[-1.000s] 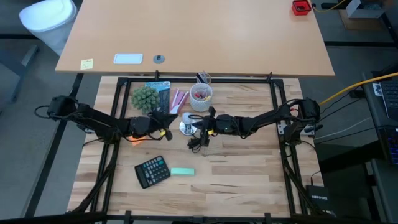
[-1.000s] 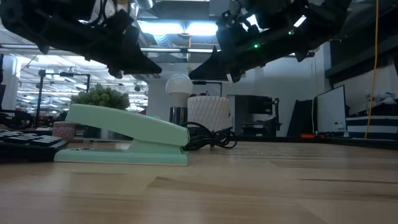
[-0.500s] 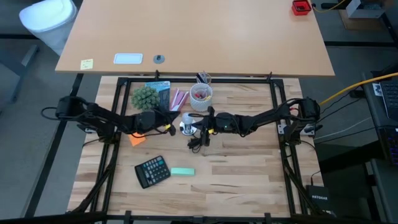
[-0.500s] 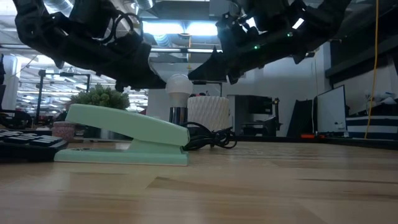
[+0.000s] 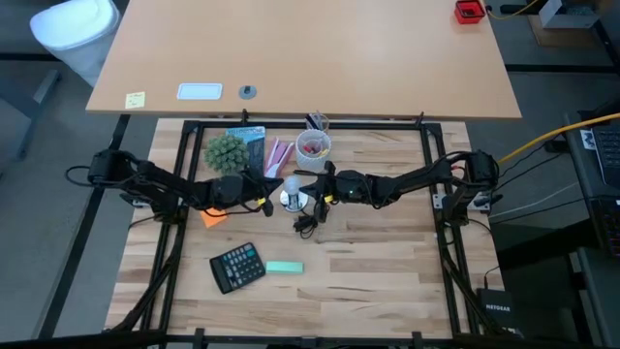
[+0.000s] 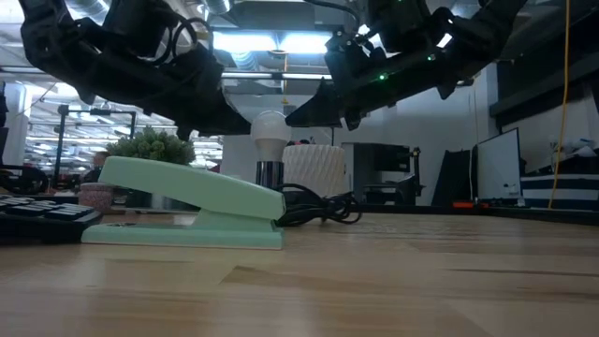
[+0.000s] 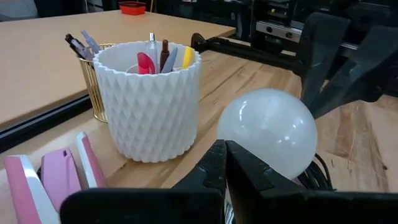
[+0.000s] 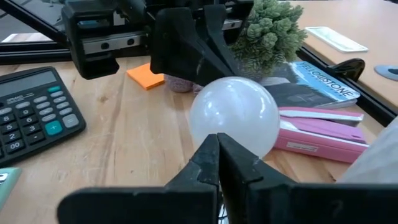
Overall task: Screw lightbulb
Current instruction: Remove the lightbulb from the lamp
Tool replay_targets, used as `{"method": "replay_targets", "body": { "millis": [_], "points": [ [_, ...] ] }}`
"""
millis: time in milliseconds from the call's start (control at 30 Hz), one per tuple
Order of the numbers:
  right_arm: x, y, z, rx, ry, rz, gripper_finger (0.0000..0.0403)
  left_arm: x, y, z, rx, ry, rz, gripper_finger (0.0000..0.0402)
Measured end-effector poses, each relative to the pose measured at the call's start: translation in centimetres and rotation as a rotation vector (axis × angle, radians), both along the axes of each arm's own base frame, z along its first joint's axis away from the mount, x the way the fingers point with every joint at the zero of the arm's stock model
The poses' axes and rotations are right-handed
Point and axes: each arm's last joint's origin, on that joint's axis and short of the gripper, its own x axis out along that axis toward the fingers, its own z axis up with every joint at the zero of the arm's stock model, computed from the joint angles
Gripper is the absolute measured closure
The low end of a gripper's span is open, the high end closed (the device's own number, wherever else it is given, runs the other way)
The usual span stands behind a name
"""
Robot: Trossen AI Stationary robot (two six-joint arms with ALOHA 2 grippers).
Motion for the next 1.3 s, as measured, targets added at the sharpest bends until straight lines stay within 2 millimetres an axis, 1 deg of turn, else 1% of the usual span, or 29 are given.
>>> {"method": "replay_targets", "body": {
  "millis": [267,433,533,600,933,1033,1133,1300],
  "points": [
    [0.0,0.0,-0.1,-0.001,0.006,-0.003,0.0395,0.0,-0.8,0.0,-0.006,-0.004,-0.022,0.0400],
    [-0.1,-0.2,-0.2,-0.015,0.025,-0.051,0.0398,0.0,-1.4,0.0,-0.035,-0.014,-0.041,0.0400],
    [-0.1,-0.4,-0.3,-0.027,0.030,-0.096,0.0399,0.1,-2.0,0.0,-0.055,-0.017,-0.112,0.0400],
    [-0.2,-0.4,-0.5,-0.038,0.050,-0.128,0.0396,0.1,-2.3,-0.2,-0.059,-0.003,-0.129,0.0400],
    [-0.2,-0.4,-0.4,-0.039,0.041,-0.126,0.0393,0.0,-3.4,-0.2,-0.046,0.005,-0.151,0.0400],
    [-0.2,-0.3,-0.4,-0.063,0.046,-0.116,0.0392,0.0,-3.8,0.0,-0.029,-0.014,-0.167,0.0400],
    [-0.4,-0.3,0.2,-0.087,0.041,-0.108,0.0392,0.1,-3.9,0.6,0.001,-0.065,-0.179,0.0400],
    [-1.3,-0.2,2.5,-0.086,0.013,-0.107,0.0392,0.2,-3.8,2.0,0.077,-0.175,-0.174,0.0400]
  ]
}}
